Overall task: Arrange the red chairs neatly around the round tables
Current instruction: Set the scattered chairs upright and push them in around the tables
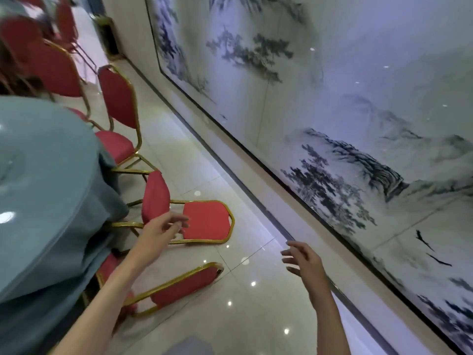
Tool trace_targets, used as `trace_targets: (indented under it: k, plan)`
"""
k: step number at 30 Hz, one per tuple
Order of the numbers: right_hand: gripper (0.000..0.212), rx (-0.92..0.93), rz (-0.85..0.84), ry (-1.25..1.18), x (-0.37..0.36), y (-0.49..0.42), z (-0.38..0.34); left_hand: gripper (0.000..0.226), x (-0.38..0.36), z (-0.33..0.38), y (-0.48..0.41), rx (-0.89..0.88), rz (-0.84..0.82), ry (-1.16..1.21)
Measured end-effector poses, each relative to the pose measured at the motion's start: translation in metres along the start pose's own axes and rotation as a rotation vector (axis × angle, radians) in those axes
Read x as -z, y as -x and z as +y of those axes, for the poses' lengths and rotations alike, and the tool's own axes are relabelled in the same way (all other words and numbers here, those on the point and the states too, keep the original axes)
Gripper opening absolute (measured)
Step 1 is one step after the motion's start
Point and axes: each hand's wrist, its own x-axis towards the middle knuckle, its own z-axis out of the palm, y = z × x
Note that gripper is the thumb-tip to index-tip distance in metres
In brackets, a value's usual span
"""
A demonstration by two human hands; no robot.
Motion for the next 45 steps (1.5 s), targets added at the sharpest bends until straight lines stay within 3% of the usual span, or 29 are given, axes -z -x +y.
trace_targets:
  k: [14, 25, 31, 39, 45]
  plan:
    - [0.014, 0.071, -0.494, 0.391, -0.164, -0.171, -0.056, 0.028, 0.002, -0.085, -0.064, 0.248, 0.198, 0.222]
    - [0.013, 0.074, -0.890, 0.585, -0.239, -0.258, -0.060, 0.024, -0.021, -0.088, -0.082, 0.492, 0.508, 0.302]
    - [0.018, 0.095, -1.141, 0.690, -0.244, -0.310, -0.064, 0.024, -0.075, -0.089, -0.071, 0.747, 0.827, 0.481]
    - [0.019, 0.139, -1.387, 0.780, -0.274, -0.343, -0.046, 0.025, -0.140, -0.113, -0.097, 0.817, 1.182, 0.619]
    - [0.019, 0.036, -1.552, 1.027, -0.270, -0.362, 0.036, 0.025, -0.214, -0.166, -0.111, 0.870, 1.435, 0.782]
